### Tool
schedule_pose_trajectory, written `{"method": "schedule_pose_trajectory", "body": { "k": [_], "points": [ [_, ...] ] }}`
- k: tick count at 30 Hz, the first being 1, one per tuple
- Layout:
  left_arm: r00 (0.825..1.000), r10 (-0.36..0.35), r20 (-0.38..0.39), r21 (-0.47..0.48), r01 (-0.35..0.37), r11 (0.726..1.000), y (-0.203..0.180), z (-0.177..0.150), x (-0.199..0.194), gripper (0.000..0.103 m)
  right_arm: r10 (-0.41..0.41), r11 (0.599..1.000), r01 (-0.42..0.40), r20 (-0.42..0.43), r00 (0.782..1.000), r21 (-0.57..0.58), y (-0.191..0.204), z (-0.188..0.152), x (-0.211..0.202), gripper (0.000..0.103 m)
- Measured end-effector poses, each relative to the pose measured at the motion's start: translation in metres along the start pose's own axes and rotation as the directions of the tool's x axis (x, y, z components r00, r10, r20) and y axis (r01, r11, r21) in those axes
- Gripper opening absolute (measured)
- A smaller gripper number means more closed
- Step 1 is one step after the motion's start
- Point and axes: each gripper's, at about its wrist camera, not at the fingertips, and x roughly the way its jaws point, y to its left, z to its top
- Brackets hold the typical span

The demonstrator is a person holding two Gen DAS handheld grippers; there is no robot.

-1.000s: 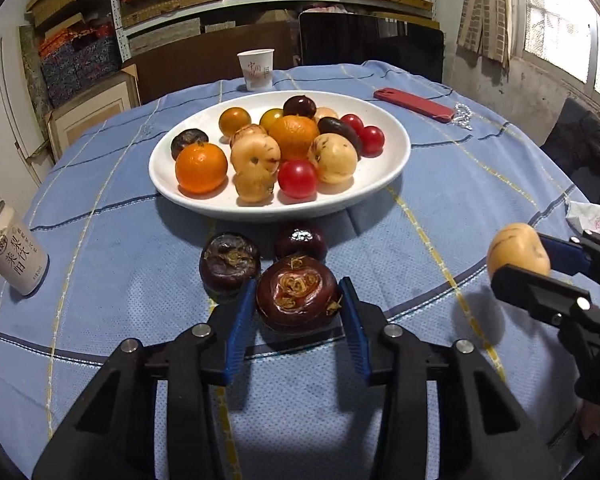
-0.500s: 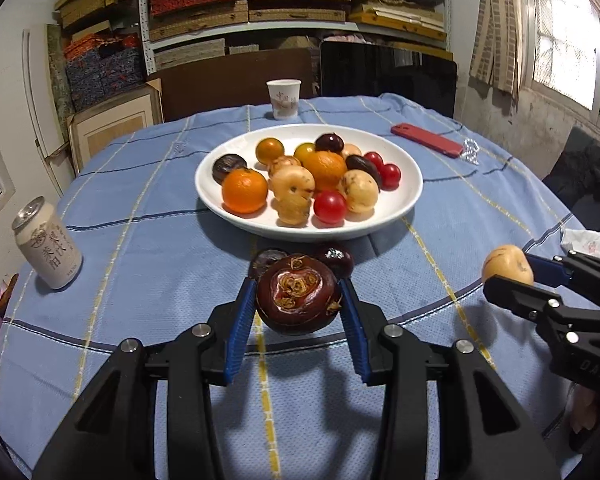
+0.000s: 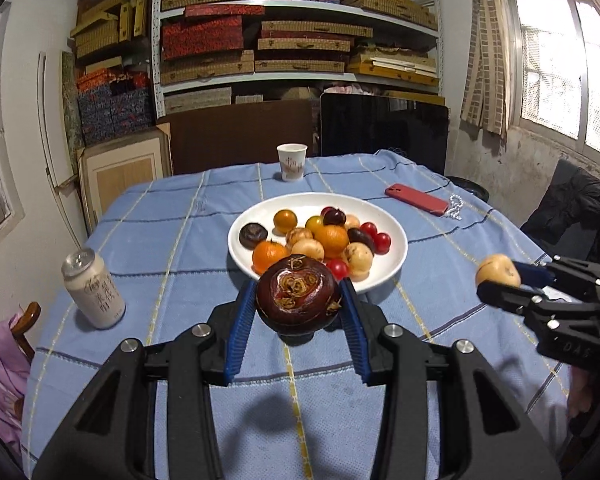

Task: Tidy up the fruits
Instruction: 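Lower the pale fruit and dark brown fruit onto the plate and open both grippers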

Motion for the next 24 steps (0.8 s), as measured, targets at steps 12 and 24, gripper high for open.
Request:
{"method": "schedule_pose_trajectory", "body": {
  "k": [12, 24],
  "points": [
    [0.999, 0.044, 0.009, 0.034, -0.044, 0.998, 0.006, 0.068, 0.06, 0.041, 0.021, 0.998, -0.019, 0.032, 0.999, -0.056, -0.016, 0.1, 0.039, 0.041],
    [0.994, 0.049, -0.097, 0.028, -0.047, 0.999, 0.017, 0.095, 0.172, 0.041, -0.028, 0.999, 0.026, -0.062, 0.998, -0.027, -0.043, 0.124, 0.142, 0.041]
  ]
}}
